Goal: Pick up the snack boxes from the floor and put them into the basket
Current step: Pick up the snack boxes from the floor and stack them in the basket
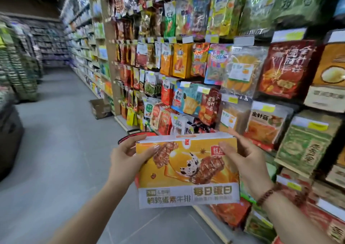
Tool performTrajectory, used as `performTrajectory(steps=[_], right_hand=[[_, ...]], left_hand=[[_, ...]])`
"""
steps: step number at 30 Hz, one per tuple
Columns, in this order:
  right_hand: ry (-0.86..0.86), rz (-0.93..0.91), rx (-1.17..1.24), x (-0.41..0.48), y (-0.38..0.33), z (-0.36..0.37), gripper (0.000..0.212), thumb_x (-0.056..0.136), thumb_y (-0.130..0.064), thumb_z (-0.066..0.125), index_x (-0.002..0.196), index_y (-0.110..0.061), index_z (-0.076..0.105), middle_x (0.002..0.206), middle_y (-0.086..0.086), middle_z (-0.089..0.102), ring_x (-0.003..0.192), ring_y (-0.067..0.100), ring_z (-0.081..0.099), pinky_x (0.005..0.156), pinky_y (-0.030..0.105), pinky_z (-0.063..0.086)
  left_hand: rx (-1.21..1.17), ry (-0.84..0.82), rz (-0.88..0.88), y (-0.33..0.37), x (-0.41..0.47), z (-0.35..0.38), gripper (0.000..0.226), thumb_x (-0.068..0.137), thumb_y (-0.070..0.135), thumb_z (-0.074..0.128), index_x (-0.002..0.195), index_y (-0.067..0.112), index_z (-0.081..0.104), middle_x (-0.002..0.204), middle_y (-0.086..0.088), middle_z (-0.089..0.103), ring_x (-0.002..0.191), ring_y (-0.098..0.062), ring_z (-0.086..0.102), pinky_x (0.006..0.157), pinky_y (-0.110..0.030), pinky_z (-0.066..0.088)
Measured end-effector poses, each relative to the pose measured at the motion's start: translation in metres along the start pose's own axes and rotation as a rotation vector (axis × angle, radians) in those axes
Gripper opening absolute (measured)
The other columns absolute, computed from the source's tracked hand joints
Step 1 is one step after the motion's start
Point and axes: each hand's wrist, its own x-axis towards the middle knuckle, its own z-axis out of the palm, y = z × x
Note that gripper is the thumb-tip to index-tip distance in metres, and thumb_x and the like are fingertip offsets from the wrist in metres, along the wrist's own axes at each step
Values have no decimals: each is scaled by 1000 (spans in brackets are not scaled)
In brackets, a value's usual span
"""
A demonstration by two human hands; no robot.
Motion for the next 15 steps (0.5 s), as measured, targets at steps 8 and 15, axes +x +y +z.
performTrajectory(steps=[8,15], right_hand=[[-111,136,9,118,112,82,58,78,-35,70,132,-28,48,92,-9,64,70,-7,61,64,11,48],[-154,281,-131,190,208,172,80,62,-79,59,124,-28,53,79,-15,46,78,10,45,65,20,36]], left_hand=[[196,151,-100,-69,130,-9,34,67,18,82,97,29,69,76,3,74,70,-13,71,63,-31,58],[381,208,-150,-153,237,-36,45,72,21,79,114,29,66,75,18,65,63,7,62,57,-12,47]])
